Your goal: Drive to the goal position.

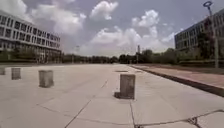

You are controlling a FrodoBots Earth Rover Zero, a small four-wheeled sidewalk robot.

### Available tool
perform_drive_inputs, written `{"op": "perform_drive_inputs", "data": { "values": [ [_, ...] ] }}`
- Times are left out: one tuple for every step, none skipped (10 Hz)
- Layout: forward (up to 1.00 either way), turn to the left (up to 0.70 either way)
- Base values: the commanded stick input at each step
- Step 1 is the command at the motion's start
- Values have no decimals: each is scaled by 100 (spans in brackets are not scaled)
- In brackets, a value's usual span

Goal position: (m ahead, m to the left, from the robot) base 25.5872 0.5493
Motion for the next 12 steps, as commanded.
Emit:
{"op": "perform_drive_inputs", "data": {
  "values": [
    [70,20],
    [70,9],
    [70,1],
    [70,1],
    [70,1],
    [70,1],
    [70,1],
    [70,1],
    [70,1],
    [70,1],
    [70,1],
    [70,1]
  ]
}}
